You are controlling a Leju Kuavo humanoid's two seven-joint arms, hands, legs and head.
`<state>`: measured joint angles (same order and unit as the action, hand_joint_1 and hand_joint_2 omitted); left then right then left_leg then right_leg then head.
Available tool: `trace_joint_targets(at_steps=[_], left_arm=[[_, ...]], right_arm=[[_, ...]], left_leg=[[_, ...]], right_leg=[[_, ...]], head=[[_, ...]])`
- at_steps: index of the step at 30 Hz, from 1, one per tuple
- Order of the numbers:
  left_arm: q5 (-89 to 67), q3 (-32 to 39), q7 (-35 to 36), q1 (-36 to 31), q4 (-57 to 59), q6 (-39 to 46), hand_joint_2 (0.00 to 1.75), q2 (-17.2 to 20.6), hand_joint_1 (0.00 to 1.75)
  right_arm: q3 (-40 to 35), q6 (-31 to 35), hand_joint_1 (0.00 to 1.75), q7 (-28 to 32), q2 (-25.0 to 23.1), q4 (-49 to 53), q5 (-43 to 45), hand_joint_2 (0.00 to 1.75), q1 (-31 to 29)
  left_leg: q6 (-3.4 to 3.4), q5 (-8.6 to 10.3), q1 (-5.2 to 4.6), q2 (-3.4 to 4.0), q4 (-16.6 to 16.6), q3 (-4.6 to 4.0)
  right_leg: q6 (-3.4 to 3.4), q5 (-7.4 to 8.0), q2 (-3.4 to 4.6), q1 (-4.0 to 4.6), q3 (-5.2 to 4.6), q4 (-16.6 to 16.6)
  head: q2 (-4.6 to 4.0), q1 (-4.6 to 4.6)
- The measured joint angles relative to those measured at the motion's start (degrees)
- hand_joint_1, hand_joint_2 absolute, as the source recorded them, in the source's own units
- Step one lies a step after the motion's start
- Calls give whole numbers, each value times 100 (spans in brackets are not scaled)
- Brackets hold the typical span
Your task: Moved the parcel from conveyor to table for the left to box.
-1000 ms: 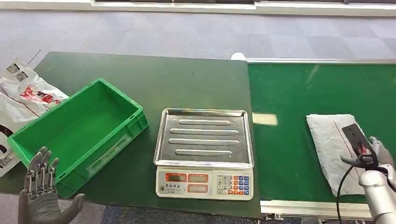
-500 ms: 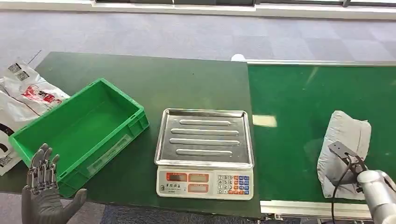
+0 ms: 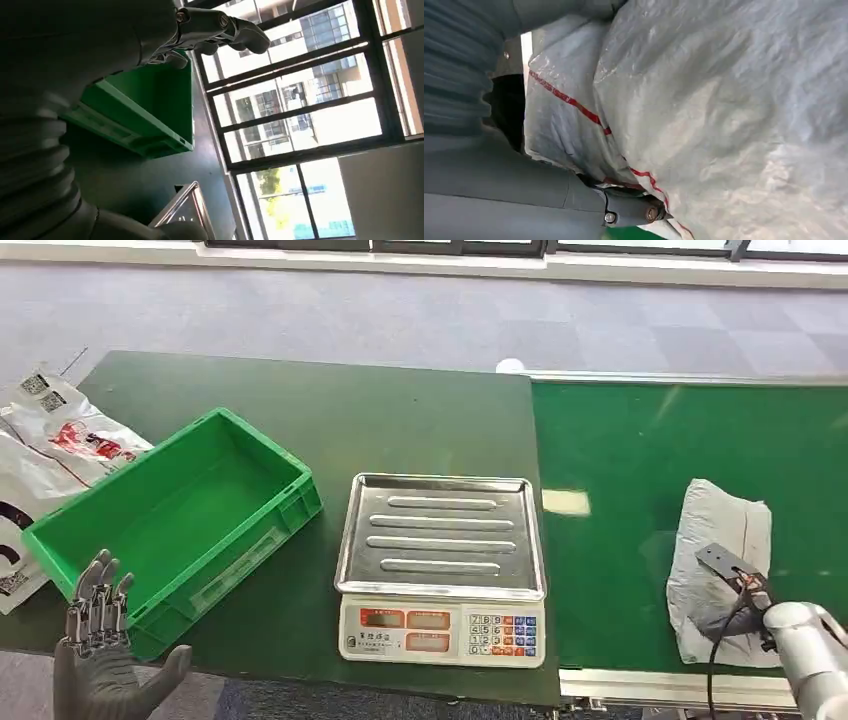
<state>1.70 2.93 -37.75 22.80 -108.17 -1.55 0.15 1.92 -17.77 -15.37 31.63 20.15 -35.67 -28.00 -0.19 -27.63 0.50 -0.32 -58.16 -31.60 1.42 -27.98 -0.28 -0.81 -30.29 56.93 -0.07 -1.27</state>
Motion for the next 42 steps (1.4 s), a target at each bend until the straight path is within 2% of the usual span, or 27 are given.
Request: trace_joint_targets(at_steps=[7, 24, 26, 28, 29, 31, 33, 34, 37, 42], left_arm=[[-241, 35, 129, 152, -181, -256, 175, -192, 0], [-402, 133, 227, 218, -313, -625, 175, -479, 0], [-435, 133, 238, 216, -319, -691, 175, -507, 0], [-470, 151, 275, 223, -351, -779, 175, -552, 0], [-481, 179, 293, 227, -380, -842, 175, -590, 0], [-503, 276, 346, 238, -470, -999, 175, -684, 0], [-581, 332, 367, 225, -511, -1100, 175, -789, 0], [-610, 337, 365, 215, -511, -1100, 175, -828, 0], [-636, 332, 282, 176, -455, -1000, 175, -879, 0], [-483, 179, 171, 2, -245, -546, 175, -791, 0]], right_arm=[[-48, 569, 175, 40, -188, 4, -155, 175, 70], [-22, 921, 175, 9, -343, 192, -383, 175, 241], [4, 1113, 175, 58, -381, 234, -422, 175, 296], [147, 1547, 175, 268, -451, 344, -451, 175, 315], [263, 1818, 175, 506, -525, 431, -319, 175, 347], [685, 2593, 175, 1461, -720, 847, 248, 175, 564], [1183, 3391, 175, 2408, -1005, 1647, 822, 175, 741], [1362, 3524, 175, 2574, -1089, 2004, 1015, 175, 797], [1840, 3951, 175, 3318, -1365, 3295, 1845, 175, 1127], [1980, 4324, 175, 3463, -1594, 5243, 2396, 175, 1894]], left_leg=[[4, -2, 1, -1, -7, 1], [4, -3, 23, -2, -9, 6], [4, -3, 22, -5, -9, 4], [3, -3, 23, -5, -9, -1], [3, -3, 22, -5, -8, -51], [2, -5, 12, -3, -5, -76], [6, 9, -4, 1, -6, -97], [8, 16, -5, -3, -7, -60], [9, 45, -5, -65, -9, -92], [2, 42, -3, -73, 0, -105]], right_leg=[[6, 5, 1, 1, 4, -4], [1, 6, -4, 24, 17, -14], [1, 7, -7, 24, 21, -14], [0, 9, -6, 24, 23, -14], [-1, 11, -7, 24, 24, -13], [-2, 12, -4, 16, -4, -9], [0, 22, -1, -2, -46, 6], [0, 23, -5, -4, -58, 7], [3, 33, -63, -4, -74, 8], [-7, 25, -65, -1, -92, 10]], head=[[0, 0], [0, 0], [0, 0], [0, 0], [0, 0], [0, 2], [0, 0], [0, -2], [0, 0], [0, 0]])
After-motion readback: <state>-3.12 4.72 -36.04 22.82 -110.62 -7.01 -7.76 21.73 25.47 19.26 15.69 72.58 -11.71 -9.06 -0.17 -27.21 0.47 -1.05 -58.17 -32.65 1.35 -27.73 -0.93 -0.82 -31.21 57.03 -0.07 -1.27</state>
